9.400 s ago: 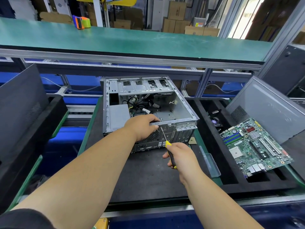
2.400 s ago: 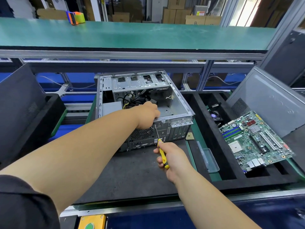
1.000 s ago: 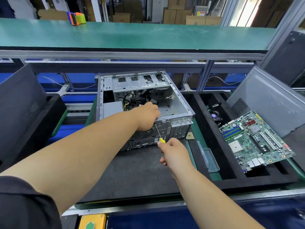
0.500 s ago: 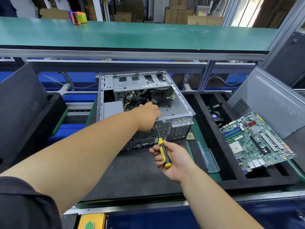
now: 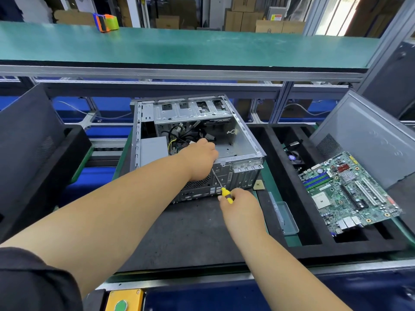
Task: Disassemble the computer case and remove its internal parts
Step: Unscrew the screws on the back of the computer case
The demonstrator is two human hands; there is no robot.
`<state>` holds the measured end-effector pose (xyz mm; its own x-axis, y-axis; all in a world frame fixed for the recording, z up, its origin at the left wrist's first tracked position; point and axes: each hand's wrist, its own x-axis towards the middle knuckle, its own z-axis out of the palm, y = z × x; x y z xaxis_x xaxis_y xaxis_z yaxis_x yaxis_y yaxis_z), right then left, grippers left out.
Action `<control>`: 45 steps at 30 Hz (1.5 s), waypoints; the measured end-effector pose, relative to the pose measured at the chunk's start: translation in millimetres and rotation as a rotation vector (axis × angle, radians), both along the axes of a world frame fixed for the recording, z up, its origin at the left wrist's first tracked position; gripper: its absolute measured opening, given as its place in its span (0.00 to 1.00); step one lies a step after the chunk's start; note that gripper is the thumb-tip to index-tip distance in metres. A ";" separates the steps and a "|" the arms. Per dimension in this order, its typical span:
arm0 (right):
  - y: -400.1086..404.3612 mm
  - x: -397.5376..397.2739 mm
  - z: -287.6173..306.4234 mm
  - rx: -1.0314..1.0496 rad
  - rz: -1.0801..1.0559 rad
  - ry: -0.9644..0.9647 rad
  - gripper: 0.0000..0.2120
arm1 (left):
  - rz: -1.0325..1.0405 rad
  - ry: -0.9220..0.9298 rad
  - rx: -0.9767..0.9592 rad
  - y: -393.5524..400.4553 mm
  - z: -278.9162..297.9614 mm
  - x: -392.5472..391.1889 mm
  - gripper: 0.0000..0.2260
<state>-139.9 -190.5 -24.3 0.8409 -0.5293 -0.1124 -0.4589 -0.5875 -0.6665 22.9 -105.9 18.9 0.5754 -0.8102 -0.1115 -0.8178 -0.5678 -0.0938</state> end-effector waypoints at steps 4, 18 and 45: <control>-3.2 6.8 2.4 0.331 -0.053 0.004 0.15 | 0.087 0.068 -0.146 2.4 -4.7 -0.7 0.15; 0.4 10.9 0.4 0.986 -0.241 0.048 0.12 | 0.906 0.875 -1.021 13.5 -34.1 -63.0 0.06; 1.6 8.2 -10.4 0.952 -0.217 -0.024 0.08 | 1.307 1.576 -1.664 -17.9 -34.9 -68.4 0.08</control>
